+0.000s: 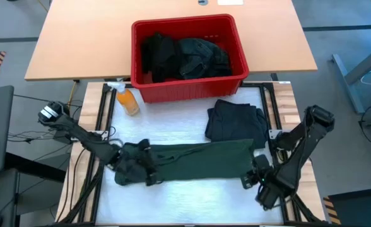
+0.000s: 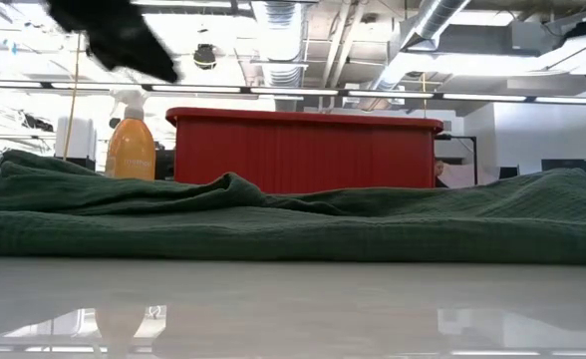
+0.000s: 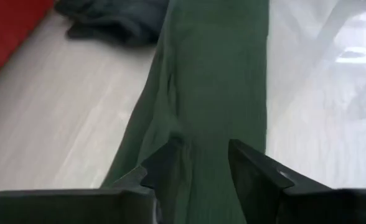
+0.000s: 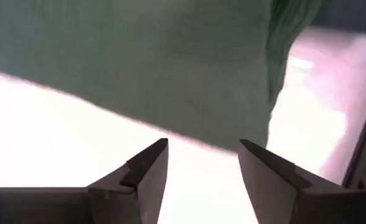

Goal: Fold Laundry from Bin
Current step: Fold the green polo shirt from the bin

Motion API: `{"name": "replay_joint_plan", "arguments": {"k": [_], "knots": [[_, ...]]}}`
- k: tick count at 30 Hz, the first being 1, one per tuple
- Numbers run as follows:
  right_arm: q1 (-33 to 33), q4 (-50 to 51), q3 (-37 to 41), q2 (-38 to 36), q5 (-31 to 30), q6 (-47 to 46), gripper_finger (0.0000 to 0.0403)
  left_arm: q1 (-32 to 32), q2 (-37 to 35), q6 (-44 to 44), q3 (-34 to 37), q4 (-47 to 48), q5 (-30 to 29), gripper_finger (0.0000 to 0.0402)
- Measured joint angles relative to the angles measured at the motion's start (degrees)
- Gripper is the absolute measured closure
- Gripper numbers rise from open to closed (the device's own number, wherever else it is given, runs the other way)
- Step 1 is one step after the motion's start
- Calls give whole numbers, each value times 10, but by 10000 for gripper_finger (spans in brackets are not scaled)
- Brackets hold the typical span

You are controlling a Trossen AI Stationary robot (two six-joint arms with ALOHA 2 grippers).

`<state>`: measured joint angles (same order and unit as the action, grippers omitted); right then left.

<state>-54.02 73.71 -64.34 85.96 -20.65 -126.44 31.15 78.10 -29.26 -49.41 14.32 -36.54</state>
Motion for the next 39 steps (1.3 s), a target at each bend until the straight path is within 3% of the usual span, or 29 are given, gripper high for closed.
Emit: {"name": "replay_joint_plan", "arguments": {"k": [8,15,23,31,39], "knots": [[22,80,3,47,27,-11,156,-111,63,62,0,-161,155,222],[90,-60,128,-70,-65,-2,156,-146,108,61,0,-250,223,221],[71,-184,262,-131,-32,-15,156,-153,112,61,-22,-252,218,221],[70,-201,295,-96,-16,-18,156,-153,112,43,-23,-239,208,221],[70,-281,315,-16,-14,-5,162,-153,112,38,-23,-206,201,221]]}}
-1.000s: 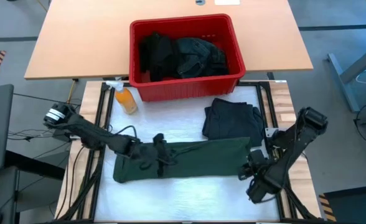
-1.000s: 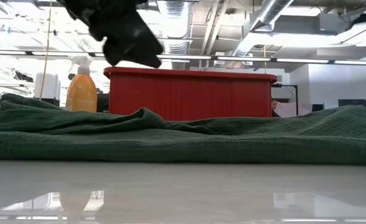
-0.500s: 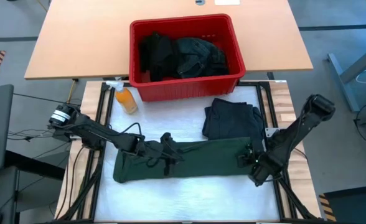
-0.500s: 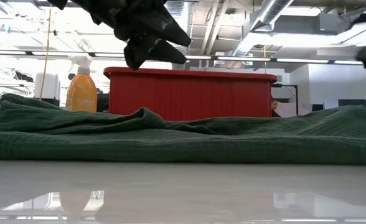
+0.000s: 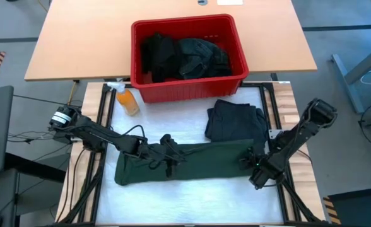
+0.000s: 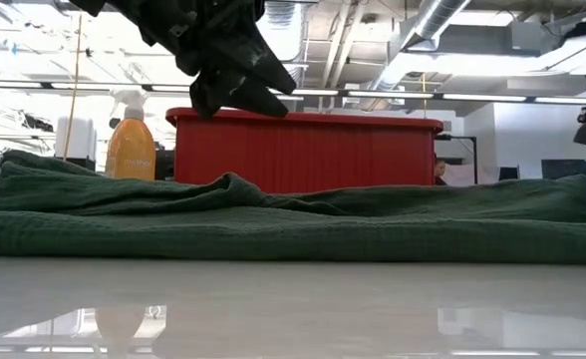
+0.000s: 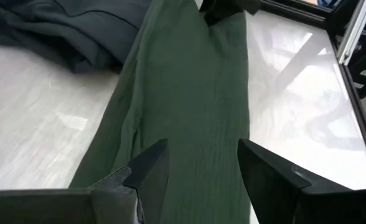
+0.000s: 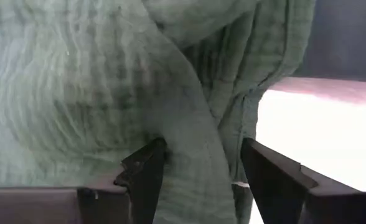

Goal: Fold Laundry from Bin
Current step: Fold the green polo shirt from the bin

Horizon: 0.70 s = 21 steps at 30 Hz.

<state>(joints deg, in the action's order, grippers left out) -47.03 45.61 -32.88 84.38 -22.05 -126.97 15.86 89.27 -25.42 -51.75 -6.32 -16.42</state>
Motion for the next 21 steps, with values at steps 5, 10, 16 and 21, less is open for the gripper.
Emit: {"name": "replay_joint_plan", "arguments": {"k": [5,10,16,21], "knots": [[-1,28,-35,12,23,7,234,2,0,-12,0,1,0,221],[-2,53,-69,-11,41,57,371,9,1,-21,6,5,-7,221],[5,130,-136,-66,7,116,369,15,71,-25,6,-91,-4,221],[19,189,-224,-82,-33,195,383,9,151,-31,-8,-163,-19,221]]}}
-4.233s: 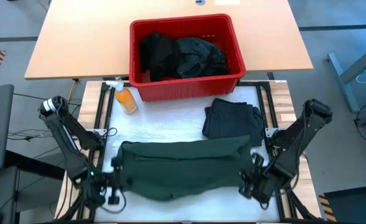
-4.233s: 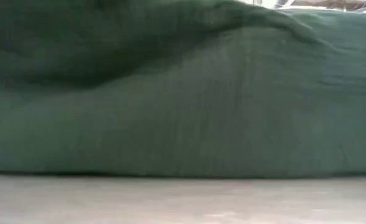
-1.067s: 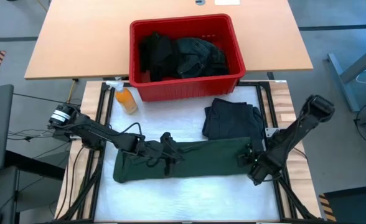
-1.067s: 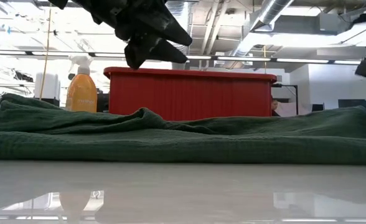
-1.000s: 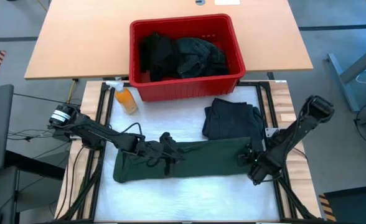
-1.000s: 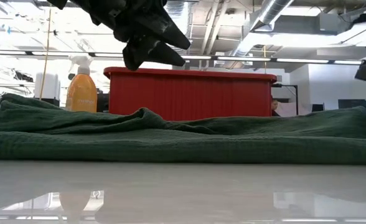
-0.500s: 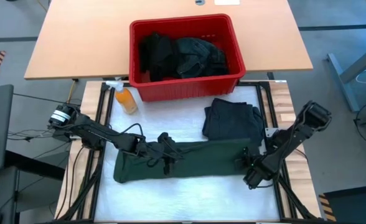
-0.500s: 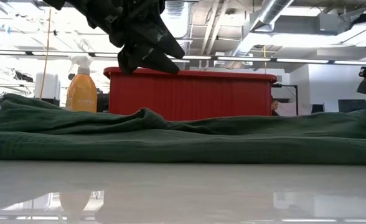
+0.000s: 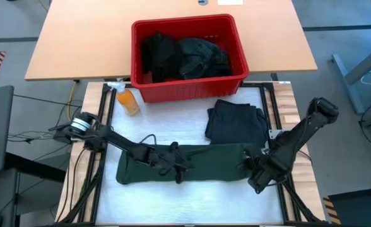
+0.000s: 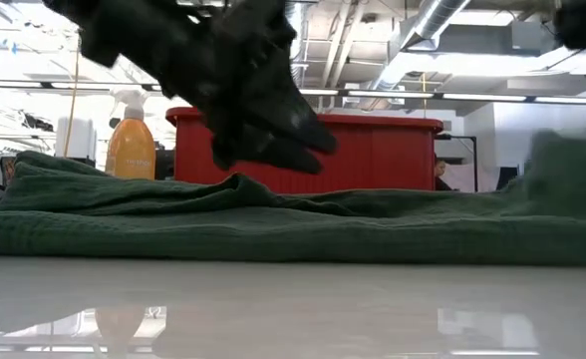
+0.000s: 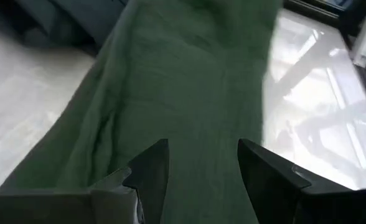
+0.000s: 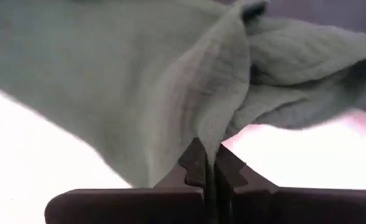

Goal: Fold Laundry from Bin
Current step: Fold the green polo shirt from the bin

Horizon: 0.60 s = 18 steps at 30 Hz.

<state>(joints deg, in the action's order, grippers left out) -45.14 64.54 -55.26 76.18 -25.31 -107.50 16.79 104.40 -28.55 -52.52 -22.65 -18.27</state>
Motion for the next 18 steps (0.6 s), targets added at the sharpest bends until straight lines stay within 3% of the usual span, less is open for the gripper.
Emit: {"name": "replay_joint_plan", "arguments": {"k": [10,15,18], "knots": [[61,12,-226,0,-97,246,381,-14,164,6,-128,-9,89,221],[78,18,-302,0,-84,337,381,-14,232,53,-242,-8,157,221],[76,50,-338,0,-73,349,381,-14,241,105,-294,46,196,221]]}}
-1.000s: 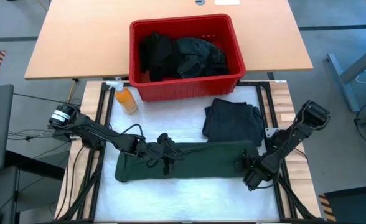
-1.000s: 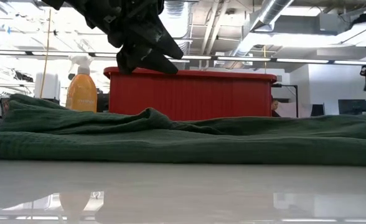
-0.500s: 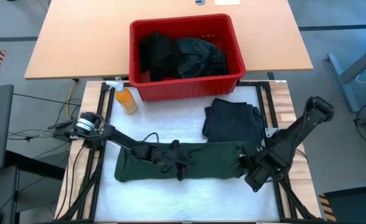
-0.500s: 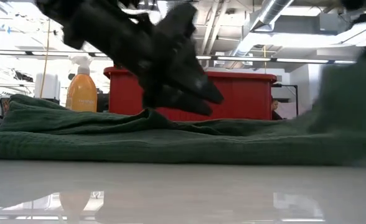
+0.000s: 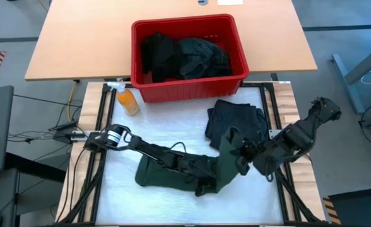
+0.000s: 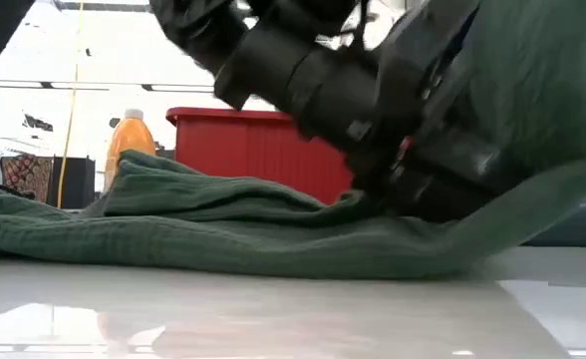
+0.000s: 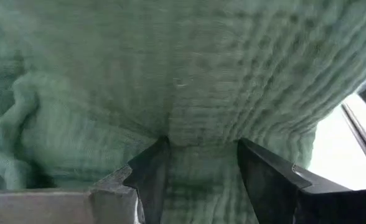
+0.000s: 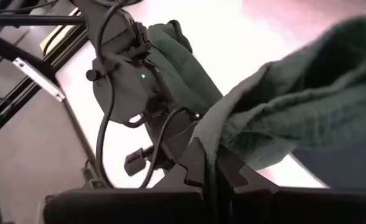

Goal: Fold Laundry from Bin
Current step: Fold the green polo shirt from the bin

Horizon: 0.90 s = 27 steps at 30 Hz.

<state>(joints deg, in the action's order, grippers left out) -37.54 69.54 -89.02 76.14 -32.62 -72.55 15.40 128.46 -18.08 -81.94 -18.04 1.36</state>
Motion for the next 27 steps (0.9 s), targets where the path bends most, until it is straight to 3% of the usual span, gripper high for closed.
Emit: {"name": "replay_joint_plan", "arguments": {"k": [5,13,21,27], "knots": [[-9,12,-26,0,5,9,381,0,-51,65,-13,121,-27,221],[-9,-29,-26,18,11,44,381,0,-223,175,-12,350,-118,221],[74,-200,-26,97,27,157,381,3,-442,156,-12,629,-218,221],[161,-376,-26,193,104,245,381,33,-583,111,-12,683,-287,221]]}}
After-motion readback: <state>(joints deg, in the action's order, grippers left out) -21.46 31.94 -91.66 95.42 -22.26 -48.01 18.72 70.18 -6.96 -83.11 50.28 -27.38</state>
